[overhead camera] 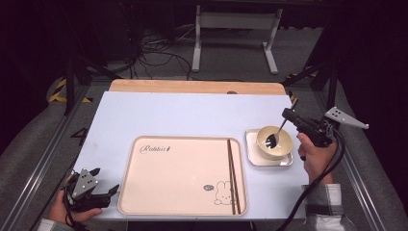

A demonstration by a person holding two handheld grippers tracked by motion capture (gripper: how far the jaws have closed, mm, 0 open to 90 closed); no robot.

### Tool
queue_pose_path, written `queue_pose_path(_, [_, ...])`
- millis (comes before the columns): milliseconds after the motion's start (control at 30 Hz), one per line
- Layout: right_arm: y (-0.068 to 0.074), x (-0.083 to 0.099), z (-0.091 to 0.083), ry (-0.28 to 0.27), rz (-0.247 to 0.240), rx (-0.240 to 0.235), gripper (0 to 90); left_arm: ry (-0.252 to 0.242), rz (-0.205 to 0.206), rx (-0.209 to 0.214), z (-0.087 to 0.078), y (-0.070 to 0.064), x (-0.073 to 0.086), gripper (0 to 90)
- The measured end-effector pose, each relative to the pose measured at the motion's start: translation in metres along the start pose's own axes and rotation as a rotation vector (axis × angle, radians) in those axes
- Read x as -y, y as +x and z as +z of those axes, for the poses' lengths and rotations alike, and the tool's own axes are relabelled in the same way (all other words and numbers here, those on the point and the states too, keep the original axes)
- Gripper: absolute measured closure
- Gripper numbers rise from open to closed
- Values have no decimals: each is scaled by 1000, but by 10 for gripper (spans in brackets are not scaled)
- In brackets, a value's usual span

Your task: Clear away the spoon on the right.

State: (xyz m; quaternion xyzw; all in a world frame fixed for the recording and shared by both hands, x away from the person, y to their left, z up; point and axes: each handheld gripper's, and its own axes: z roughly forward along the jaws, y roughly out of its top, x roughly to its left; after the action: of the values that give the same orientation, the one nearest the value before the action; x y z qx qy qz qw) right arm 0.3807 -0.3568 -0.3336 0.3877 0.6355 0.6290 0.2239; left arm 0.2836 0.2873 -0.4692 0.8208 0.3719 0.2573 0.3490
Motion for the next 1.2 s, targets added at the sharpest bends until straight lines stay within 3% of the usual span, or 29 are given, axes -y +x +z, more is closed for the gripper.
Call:
queue_pose_path(300, [33,3,8,10,-16,-137,900,10,23,-3,6,-1,-5,151])
queue_pose_path(467, [50,5,18,25,-18,-215,900,7,14,-9,1,-1,-1,151])
queue_pose_path(533, [61,8,28,45,-33,-251,900,-10,-2,-13,-3,1,-1,151])
queue_pose_path(800, [93,33,55,154,-48,-367,900,-12,6,-13,-3,0,-2,151])
queue_pose_path(933, [104,45,63,195,-51,-400,900,-20,8,-13,-4,0,-2,152])
queue_pose_path(967, [110,54,68,231,-57,-413,900,-20,9,-18,-6,-1,-2,151])
queue_pose_path(1200, [122,75,78,305,-54,-455,900,-42,2,-33,-13,0,0,151])
